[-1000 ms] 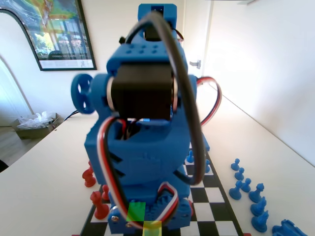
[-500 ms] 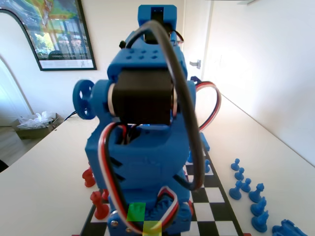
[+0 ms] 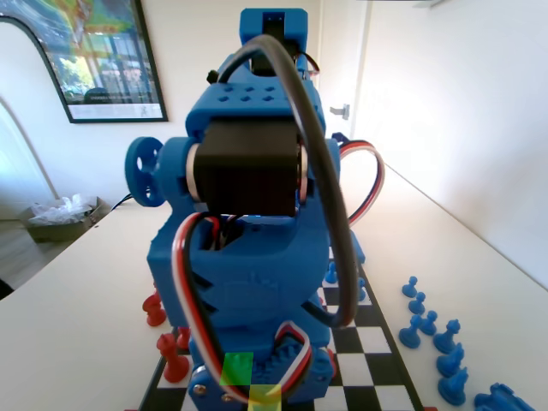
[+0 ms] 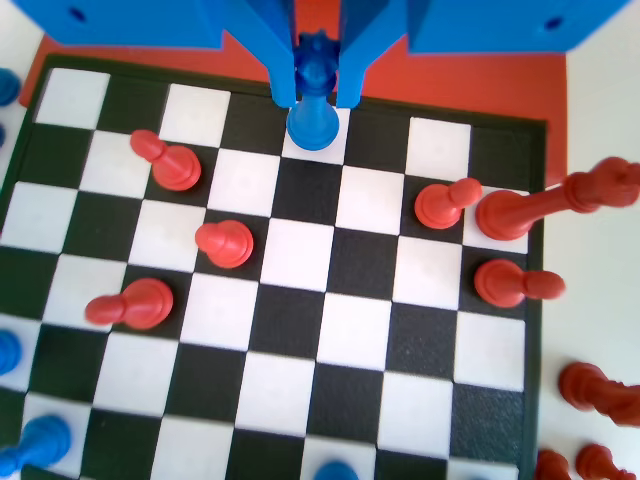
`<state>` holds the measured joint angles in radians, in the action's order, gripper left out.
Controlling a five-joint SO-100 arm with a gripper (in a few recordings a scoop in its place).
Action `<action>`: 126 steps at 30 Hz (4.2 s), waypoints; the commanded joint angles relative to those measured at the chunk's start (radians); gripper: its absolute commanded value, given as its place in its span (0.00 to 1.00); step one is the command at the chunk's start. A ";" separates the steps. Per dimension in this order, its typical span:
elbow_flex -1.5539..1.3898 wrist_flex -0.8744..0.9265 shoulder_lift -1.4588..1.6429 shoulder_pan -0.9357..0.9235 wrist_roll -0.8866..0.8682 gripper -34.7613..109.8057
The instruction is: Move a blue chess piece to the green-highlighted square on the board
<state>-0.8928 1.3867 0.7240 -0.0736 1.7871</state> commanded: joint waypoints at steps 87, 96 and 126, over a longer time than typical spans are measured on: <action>-0.196 -0.011 0.345 -0.078 0.031 0.30; -0.330 0.014 0.640 -0.051 -0.011 0.25; -1.169 0.285 2.108 0.094 -0.028 0.25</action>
<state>-2.0693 1.6352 2.7535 0.0000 1.7610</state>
